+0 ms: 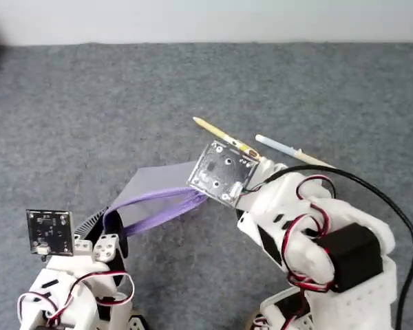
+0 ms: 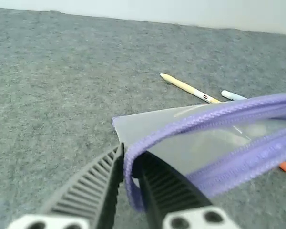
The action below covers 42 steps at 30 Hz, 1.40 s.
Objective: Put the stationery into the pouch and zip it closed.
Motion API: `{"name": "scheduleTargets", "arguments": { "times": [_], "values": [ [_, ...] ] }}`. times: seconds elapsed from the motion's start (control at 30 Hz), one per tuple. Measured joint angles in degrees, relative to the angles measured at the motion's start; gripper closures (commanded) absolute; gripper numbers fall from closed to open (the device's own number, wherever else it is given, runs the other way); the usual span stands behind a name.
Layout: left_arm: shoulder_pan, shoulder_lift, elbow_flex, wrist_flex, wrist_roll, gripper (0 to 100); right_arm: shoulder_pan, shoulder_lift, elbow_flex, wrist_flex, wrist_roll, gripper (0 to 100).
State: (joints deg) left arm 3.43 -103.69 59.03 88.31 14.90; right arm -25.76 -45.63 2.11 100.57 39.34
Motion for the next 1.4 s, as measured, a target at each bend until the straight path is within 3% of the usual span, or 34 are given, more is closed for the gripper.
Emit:
{"name": "scheduleTargets", "arguments": {
  "times": [0.1, 0.27, 0.4, 0.73, 1.0, 1.4],
  "values": [
    [-0.44, 0.00, 0.00, 0.00, 0.00, 99, 0.35, 0.00, 0.00, 0.00, 0.00, 96.1],
    [-0.53, 0.00, -0.09, 0.00, 0.00, 99, 1.85, 0.00, 0.00, 0.00, -4.48, 73.7],
    [-1.58, 0.00, -0.09, 0.00, 0.00, 99, 7.38, -0.09, 0.00, 0.00, -11.34, 78.0],
    [-2.02, 0.00, -0.09, 0.00, 0.00, 99, 13.80, 3.69, -1.41, 0.00, -12.92, 79.2],
    [-5.10, 0.00, -0.09, 0.00, 0.00, 99, 15.03, 28.04, -3.87, 0.00, -13.10, 79.4],
    [-5.45, 0.00, -0.09, 0.00, 0.00, 99, 15.30, 66.02, -27.52, -0.35, -11.96, 79.4]
  ]
}}
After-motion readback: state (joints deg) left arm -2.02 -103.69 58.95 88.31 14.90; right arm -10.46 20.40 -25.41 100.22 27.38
